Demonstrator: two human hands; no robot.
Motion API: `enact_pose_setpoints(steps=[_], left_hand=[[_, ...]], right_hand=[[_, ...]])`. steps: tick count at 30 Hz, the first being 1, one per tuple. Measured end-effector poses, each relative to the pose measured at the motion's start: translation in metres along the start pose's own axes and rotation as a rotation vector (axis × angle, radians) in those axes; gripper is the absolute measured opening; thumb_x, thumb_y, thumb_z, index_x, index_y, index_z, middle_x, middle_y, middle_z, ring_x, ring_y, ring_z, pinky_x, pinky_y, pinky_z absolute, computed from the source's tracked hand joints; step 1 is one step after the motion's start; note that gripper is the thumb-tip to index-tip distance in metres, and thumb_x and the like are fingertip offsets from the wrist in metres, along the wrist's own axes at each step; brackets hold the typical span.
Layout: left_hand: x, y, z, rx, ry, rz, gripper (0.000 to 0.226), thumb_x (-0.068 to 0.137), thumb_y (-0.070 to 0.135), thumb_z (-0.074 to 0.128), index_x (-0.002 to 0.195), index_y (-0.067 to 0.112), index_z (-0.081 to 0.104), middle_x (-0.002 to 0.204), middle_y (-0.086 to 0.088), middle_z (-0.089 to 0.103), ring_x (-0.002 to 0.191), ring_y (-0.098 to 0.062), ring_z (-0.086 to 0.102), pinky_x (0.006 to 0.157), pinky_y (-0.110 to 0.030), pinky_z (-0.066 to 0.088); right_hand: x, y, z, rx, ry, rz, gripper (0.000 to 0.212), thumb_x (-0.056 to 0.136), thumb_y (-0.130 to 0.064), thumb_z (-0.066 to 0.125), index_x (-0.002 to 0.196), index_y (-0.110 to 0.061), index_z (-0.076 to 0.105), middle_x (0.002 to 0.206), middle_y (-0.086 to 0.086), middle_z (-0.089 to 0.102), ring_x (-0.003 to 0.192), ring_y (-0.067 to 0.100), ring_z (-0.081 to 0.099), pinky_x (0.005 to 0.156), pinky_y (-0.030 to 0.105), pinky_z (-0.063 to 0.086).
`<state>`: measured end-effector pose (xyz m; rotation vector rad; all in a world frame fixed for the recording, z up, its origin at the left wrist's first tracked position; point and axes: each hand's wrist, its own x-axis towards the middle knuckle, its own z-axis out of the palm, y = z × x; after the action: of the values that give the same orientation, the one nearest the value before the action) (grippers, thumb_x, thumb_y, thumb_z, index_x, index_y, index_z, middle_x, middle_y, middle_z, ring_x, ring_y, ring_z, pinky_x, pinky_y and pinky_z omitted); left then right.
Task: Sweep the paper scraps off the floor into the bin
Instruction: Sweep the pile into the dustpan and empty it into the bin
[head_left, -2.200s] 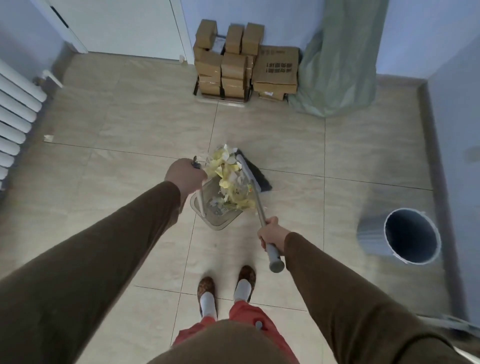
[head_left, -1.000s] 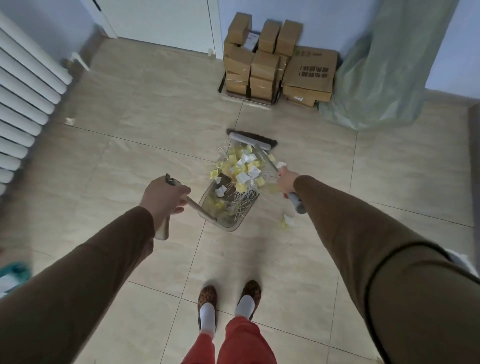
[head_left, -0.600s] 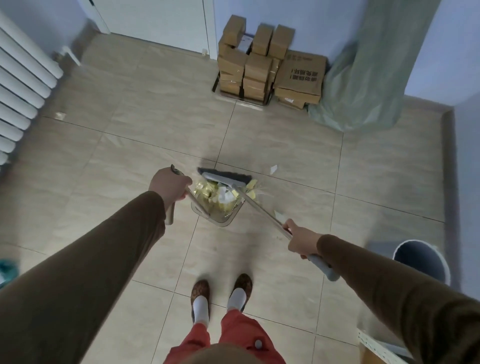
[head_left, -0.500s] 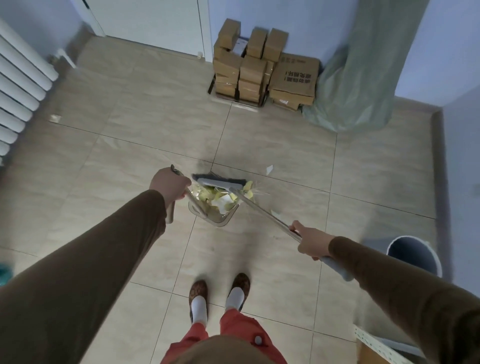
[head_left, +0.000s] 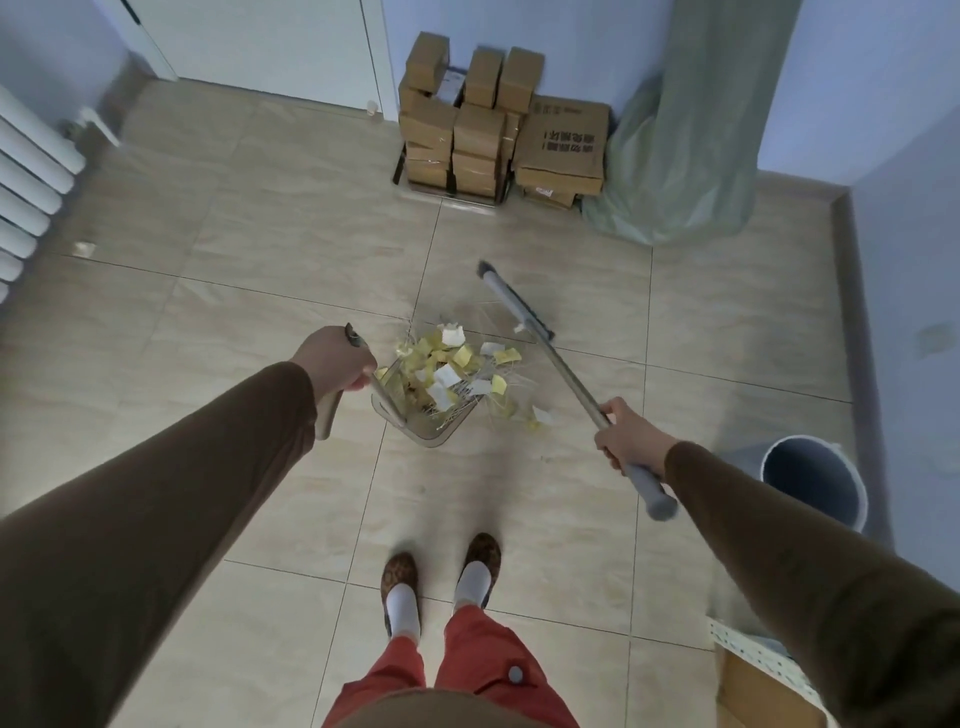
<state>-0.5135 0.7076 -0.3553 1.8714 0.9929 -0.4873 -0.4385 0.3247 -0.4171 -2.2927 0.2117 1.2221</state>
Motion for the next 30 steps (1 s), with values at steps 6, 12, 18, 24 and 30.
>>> enact_pose_setpoints(steps=[6, 12, 18, 24, 30], left_hand=[[0.002, 0.009, 0.009, -0.116, -0.036, -0.004, 0.019, 0.076, 0.012, 0.063, 0.088, -0.003, 0.066, 0.09, -0.027, 0.071, 0.081, -0.029, 0.069, 0.095, -0.051, 0.057], [0.005, 0.0, 0.004, -0.226, -0.008, -0.093, 0.033, 0.086, 0.023, 0.066, 0.108, -0.001, 0.06, 0.105, -0.02, 0.064, 0.085, -0.029, 0.067, 0.091, -0.041, 0.058], [-0.011, 0.008, 0.0, -0.217, -0.157, -0.183, 0.025, 0.091, 0.021, 0.061, 0.106, 0.002, 0.054, 0.093, -0.016, 0.052, 0.081, -0.031, 0.061, 0.081, -0.045, 0.059], [-0.018, -0.011, 0.002, -0.396, -0.303, -0.247, 0.021, 0.086, 0.013, 0.068, 0.103, 0.005, 0.059, 0.083, -0.015, 0.058, 0.047, -0.019, 0.064, 0.064, -0.033, 0.064], [-0.046, -0.056, 0.008, -0.368, -0.307, -0.134, 0.014, 0.086, 0.002, 0.052, 0.08, 0.015, 0.052, 0.067, -0.005, 0.046, 0.044, -0.01, 0.037, 0.038, -0.016, 0.033]], right_hand=[[0.029, -0.044, 0.085, 0.028, -0.128, 0.09, 0.051, 0.099, -0.007, 0.039, 0.147, -0.011, 0.022, 0.083, 0.009, 0.044, 0.06, 0.017, 0.045, 0.049, 0.026, 0.04], [-0.006, -0.033, 0.105, -0.054, -0.273, 0.074, 0.054, 0.09, -0.003, 0.043, 0.137, -0.023, 0.026, 0.103, 0.018, 0.05, 0.065, 0.022, 0.05, 0.048, 0.028, 0.045], [-0.054, -0.014, 0.111, -0.088, -0.278, 0.055, 0.053, 0.089, -0.004, 0.045, 0.135, -0.024, 0.028, 0.095, 0.014, 0.051, 0.062, 0.019, 0.05, 0.042, 0.023, 0.045], [-0.058, -0.019, 0.102, 0.048, -0.232, 0.038, 0.055, 0.091, -0.005, 0.05, 0.141, -0.022, 0.033, 0.087, 0.014, 0.054, 0.055, 0.015, 0.046, 0.04, 0.02, 0.041], [-0.088, -0.004, 0.085, 0.214, -0.15, 0.0, 0.048, 0.092, -0.011, 0.052, 0.136, -0.025, 0.041, 0.075, 0.009, 0.055, 0.051, 0.015, 0.047, 0.042, 0.022, 0.041]])
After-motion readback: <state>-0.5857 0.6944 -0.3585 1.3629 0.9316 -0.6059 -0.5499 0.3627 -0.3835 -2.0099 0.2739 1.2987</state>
